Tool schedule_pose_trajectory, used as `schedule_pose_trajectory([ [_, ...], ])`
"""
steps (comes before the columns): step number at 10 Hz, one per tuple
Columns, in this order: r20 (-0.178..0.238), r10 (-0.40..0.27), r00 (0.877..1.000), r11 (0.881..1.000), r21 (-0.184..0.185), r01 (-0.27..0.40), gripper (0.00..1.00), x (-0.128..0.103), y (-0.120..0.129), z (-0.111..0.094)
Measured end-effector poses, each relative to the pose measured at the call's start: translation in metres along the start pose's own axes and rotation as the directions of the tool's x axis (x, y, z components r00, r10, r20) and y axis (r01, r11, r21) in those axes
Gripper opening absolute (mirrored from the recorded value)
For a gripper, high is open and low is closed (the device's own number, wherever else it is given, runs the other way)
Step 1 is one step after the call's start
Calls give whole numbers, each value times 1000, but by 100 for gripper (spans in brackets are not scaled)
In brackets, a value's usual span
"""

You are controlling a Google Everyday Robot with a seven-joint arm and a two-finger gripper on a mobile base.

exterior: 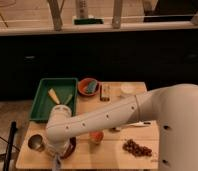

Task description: Wipe purple bowl with towel

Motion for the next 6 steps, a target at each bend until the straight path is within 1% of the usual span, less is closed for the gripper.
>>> schedule_pose_trajectory([
  [1, -2, 34, 999, 999, -6, -34, 0, 2, 17, 0],
  [2, -8, 83, 997, 996, -15, -83, 0, 9, 33, 1],
  [3, -13, 109, 994, 994, -19, -109, 0, 16, 39, 3],
  [4, -28, 124, 992, 992, -19, -124, 0, 28, 42, 3],
  [5, -41, 125, 991, 992, -16, -126, 0, 43, 37, 1],
  [6, -51, 120, 991, 992, -18, -121, 0, 52, 31, -1],
])
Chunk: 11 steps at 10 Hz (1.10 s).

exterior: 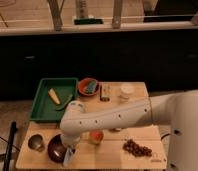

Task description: Wipe purple bowl with towel

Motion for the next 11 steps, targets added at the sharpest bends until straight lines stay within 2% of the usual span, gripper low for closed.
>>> schedule_pose_trajectory([
  [2, -21, -38, 999, 999, 5, 38, 0, 7, -31, -7],
  [4, -31, -91, 995, 996, 18, 91, 0, 3, -57, -13],
  [7, -20, -177, 984, 984, 29, 178, 0, -17, -80, -16],
  [9, 9, -208, 978, 978, 31, 207, 0, -39, -78, -12],
  [11, 41, -205, 978, 979, 24, 204, 0, -52, -63, -8],
])
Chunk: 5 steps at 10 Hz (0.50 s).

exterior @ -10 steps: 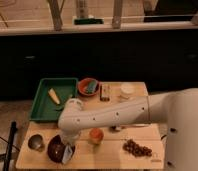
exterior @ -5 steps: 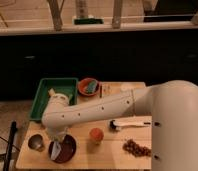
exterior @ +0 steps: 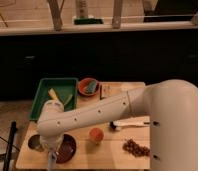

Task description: Wipe purple bowl with towel

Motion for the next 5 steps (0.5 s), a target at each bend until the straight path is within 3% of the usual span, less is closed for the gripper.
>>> schedule_pose_trajectory([
  [2, 14, 38, 999, 999, -14, -38, 0, -9, 26, 0],
  [5, 2, 138, 990, 990, -41, -137, 0, -8, 70, -1],
])
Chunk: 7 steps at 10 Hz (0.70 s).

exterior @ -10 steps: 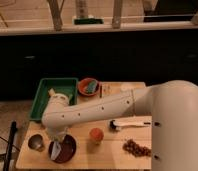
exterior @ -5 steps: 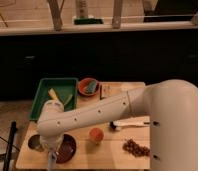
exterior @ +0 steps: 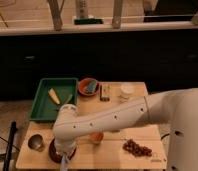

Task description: Wipe purple bowl with towel

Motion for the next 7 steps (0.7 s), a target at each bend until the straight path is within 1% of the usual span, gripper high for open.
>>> schedule_pose_trajectory([
  [2, -25, 35, 999, 999, 2, -35, 0, 17, 2, -2],
  [3, -43, 38, 998, 999, 9, -37, 0, 28, -5, -6],
  [5, -62, 14, 998, 1000, 16, -13, 0, 37, -23, -10],
  [6, -68, -19, 997, 1000, 24, 21, 0, 36, -42, -12],
  [7, -71, -38, 997, 999, 27, 40, 0, 35, -50, -13],
])
